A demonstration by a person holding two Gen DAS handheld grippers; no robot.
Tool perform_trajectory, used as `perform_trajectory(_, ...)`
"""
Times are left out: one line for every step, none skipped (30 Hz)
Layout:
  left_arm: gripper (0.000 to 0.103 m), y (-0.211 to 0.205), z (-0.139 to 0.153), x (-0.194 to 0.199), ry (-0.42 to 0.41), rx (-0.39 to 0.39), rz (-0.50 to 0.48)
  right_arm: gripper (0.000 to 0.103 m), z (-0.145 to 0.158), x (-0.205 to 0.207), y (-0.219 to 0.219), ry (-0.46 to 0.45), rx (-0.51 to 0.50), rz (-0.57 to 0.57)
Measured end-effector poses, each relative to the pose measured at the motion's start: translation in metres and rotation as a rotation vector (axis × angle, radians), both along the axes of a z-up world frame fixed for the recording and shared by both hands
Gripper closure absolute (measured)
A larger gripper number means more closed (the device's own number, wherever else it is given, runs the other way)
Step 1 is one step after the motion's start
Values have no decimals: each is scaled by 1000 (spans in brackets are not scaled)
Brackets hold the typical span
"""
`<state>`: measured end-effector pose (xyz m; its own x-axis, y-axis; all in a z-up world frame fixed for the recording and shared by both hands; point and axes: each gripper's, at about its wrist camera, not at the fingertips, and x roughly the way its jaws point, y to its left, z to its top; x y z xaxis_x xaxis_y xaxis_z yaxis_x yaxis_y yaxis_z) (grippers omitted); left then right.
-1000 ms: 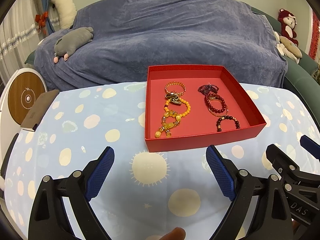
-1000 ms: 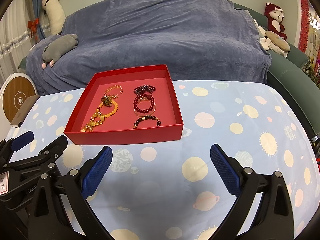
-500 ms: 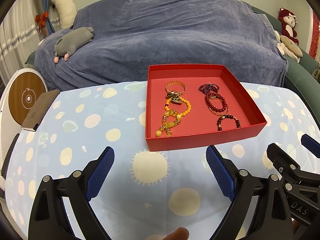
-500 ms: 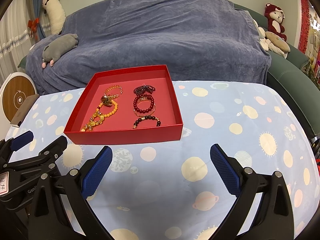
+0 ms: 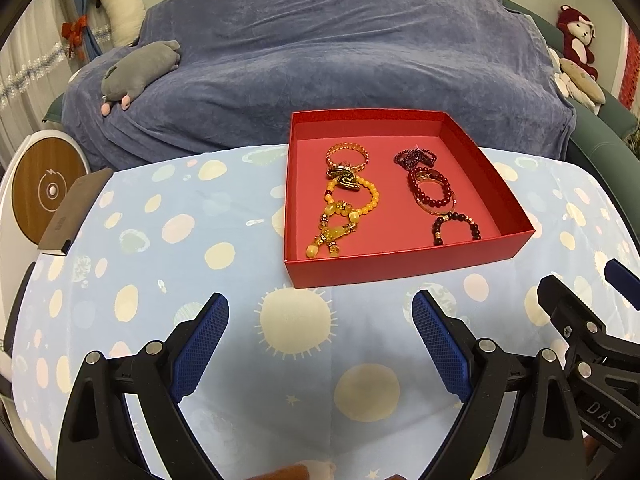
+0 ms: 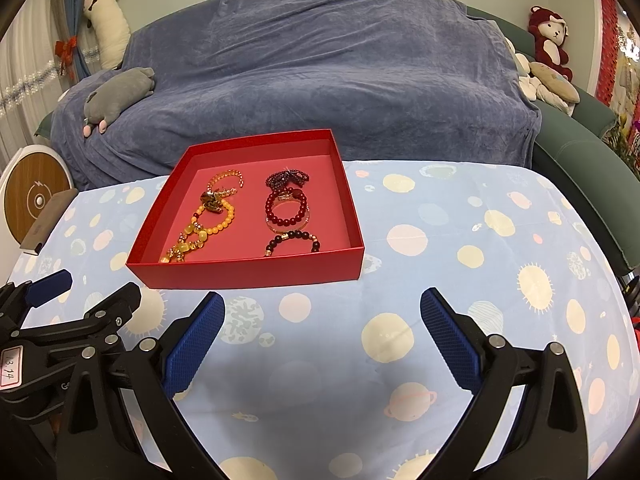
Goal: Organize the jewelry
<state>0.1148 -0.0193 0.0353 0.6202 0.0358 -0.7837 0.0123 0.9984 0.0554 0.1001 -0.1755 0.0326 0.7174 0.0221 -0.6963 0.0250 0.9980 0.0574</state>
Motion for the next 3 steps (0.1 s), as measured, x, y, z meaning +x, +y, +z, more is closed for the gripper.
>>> perform_trajectory(14, 0, 1, 0, -6, 2, -1, 9, 0, 0, -1, 1, 0, 0)
perform_trajectory(14, 0, 2, 0, -9, 4, -1, 9, 0, 0, 0, 0, -3, -1)
perform_trajectory(14, 0, 3, 0, -10, 5, 0, 9, 0, 0, 0, 0, -3, 0)
